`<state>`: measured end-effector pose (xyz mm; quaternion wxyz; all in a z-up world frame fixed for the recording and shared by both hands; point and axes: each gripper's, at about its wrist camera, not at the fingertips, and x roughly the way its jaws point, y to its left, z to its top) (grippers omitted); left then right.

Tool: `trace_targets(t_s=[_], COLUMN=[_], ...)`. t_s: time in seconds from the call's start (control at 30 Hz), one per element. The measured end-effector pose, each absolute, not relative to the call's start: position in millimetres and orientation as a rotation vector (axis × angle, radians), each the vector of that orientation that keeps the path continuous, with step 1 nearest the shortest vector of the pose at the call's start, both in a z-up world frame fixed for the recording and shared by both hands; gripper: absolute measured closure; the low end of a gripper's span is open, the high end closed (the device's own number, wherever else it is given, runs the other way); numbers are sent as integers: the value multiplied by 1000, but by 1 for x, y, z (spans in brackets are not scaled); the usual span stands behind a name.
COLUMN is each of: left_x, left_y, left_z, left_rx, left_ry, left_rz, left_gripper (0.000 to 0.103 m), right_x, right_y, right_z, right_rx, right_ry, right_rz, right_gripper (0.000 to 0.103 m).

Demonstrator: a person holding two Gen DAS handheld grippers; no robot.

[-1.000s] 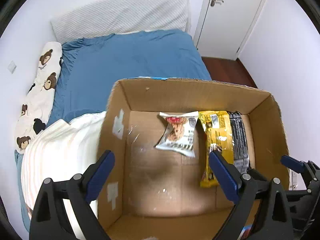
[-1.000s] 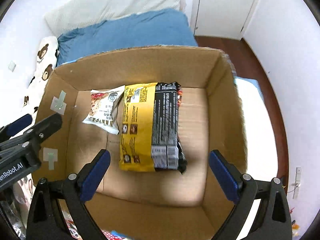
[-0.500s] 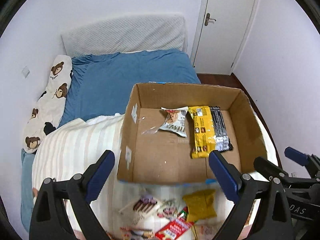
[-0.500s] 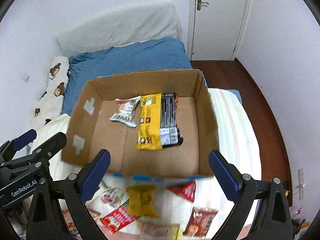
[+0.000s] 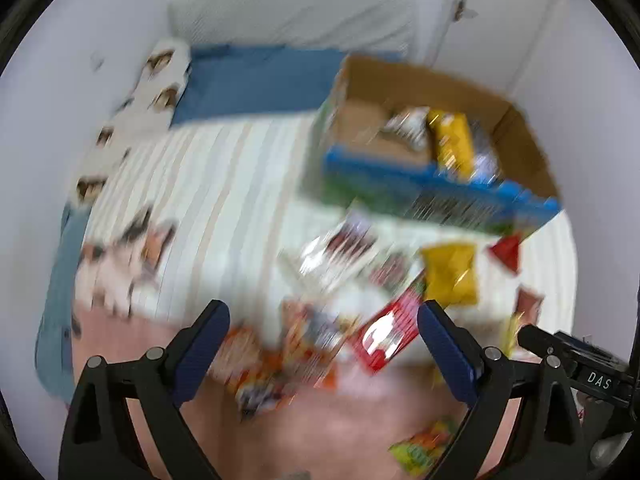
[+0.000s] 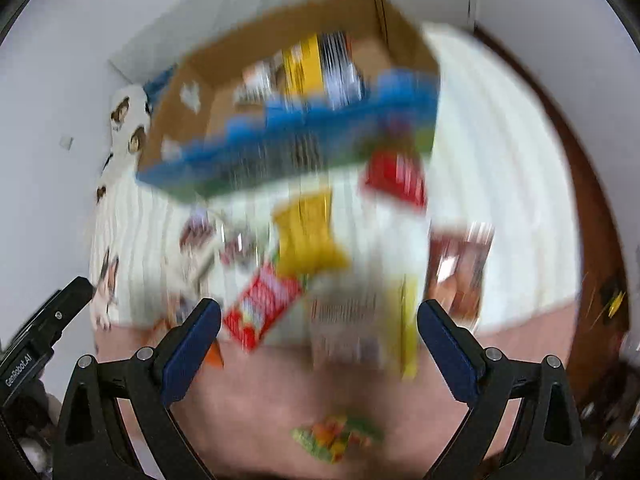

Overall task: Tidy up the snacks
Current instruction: 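Grasp the panda seed bag with left tool while right grasps fruit candy bag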

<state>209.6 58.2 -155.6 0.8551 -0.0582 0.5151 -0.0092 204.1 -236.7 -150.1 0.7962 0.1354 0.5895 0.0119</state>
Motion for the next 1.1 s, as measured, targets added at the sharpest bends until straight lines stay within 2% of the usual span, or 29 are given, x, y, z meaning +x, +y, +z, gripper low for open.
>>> trace_targets(t_s=[0.13, 0.3, 0.43, 0.63, 0.7, 0.77, 0.83, 1.1], left_x=[185, 162, 148, 141, 144, 150, 160, 216], left_y=[81, 94, 93, 84, 81, 76, 71, 31], left_z=[-205, -241, -261, -275, -274, -271, -268, -275], left_rx=[-129, -150, -150, -141, -143, -127, -101, 103], left_ry=[1210, 1316, 1377, 1423, 1421, 1409, 1395, 1394], left_rz=[79, 161, 207, 230, 212, 175, 129, -99], left_gripper=[7, 7, 7, 7, 7, 7, 7, 7], right_x=[167, 124, 98, 98, 102, 106, 110, 156], right_y=[-239, -256, -269, -254, -244, -235, -226, -195], right_z=[-207, -267, -311, -349, -348, -343, -335, -301], right_rx=[382, 575, 796, 847, 761, 659, 582, 211], right_ry=[1402, 1533, 1639, 1735, 1717, 1696, 1665, 1580], right_rz=[48, 31, -13, -70, -97, -102, -66, 28], right_gripper=[2, 2, 2, 3, 13, 33, 47, 48])
